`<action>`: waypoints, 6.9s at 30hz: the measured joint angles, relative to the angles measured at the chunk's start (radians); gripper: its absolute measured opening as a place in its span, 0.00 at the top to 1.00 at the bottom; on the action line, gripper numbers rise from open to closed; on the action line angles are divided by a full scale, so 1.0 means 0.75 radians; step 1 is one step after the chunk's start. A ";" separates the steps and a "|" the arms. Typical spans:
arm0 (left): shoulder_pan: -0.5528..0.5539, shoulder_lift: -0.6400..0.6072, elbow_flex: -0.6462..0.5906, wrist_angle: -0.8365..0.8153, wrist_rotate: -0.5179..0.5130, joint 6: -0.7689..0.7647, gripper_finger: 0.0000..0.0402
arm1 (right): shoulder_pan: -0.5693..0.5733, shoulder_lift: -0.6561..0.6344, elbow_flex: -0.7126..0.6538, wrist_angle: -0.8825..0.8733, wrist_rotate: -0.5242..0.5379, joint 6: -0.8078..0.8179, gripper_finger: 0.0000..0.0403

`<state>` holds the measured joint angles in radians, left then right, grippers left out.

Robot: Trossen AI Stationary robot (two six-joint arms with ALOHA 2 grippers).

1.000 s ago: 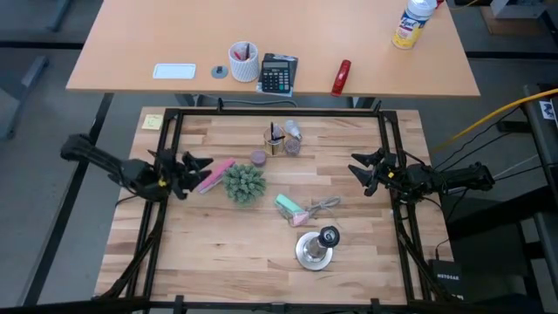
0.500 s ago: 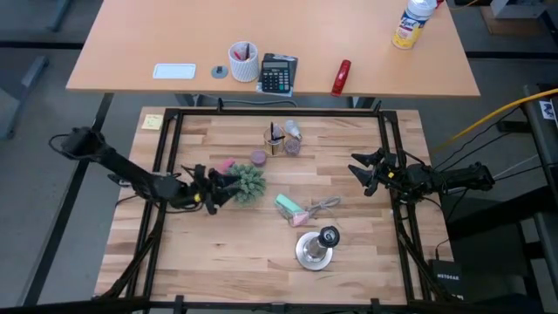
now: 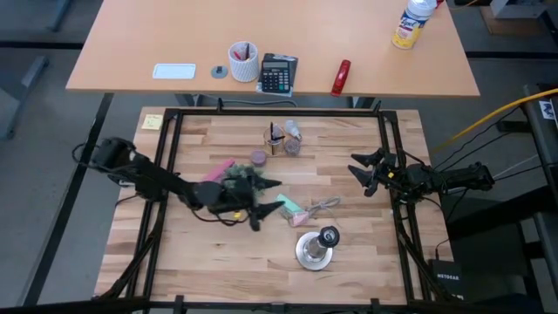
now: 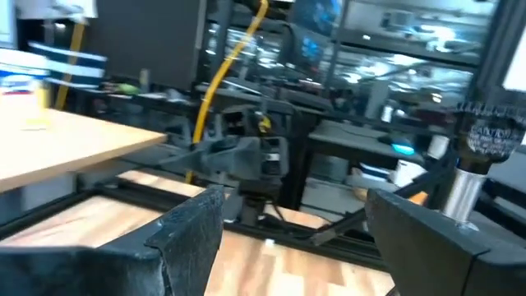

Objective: Screw lightbulb
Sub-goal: Insert the lightbulb into the lamp

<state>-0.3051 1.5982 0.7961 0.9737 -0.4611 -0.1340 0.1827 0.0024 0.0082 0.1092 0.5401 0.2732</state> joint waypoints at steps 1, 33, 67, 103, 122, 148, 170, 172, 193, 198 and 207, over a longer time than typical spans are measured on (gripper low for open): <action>0.011 0.027 0.027 0.000 0.043 -0.018 0.29 | 0.000 0.000 0.000 0.000 -0.016 0.019 0.37; -0.004 0.371 0.607 -0.312 0.532 -0.052 0.29 | 0.000 0.000 0.000 -0.011 -0.174 0.168 0.37; 0.046 0.659 0.948 -0.377 0.726 -0.154 0.29 | 0.000 0.000 0.000 -0.010 -0.174 0.168 0.37; 0.104 0.362 0.950 -1.140 0.589 -0.033 0.86 | 0.000 0.000 0.000 -0.051 -0.189 0.199 0.37; 0.092 0.238 0.918 -1.492 0.133 0.045 0.86 | 0.000 0.000 0.000 -0.056 -0.189 0.199 0.37; 0.183 0.246 0.912 -1.471 0.060 0.092 0.65 | 0.000 0.000 0.000 -0.058 -0.189 0.199 0.37; 0.172 0.123 0.908 -1.718 0.082 -0.108 0.40 | 0.000 0.000 -0.001 -0.058 -0.188 0.198 0.37; 0.163 0.094 0.908 -1.792 0.083 -0.139 0.40 | 0.000 0.000 0.000 -0.059 -0.189 0.198 0.37; -0.025 0.008 0.911 -2.252 0.082 -0.435 0.39 | 0.000 0.203 0.116 0.027 0.160 0.264 0.37; -0.032 0.008 0.911 -2.266 0.082 -0.450 0.39 | 0.000 0.392 0.228 0.028 0.331 0.254 0.37; -0.032 0.008 0.911 -2.268 0.082 -0.450 0.39 | -0.153 0.814 0.461 -0.022 0.351 0.260 0.37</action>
<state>-0.3292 1.6043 1.4796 -0.7273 -0.4000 -0.4717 0.0678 0.6132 0.3537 0.0926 0.8034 0.4681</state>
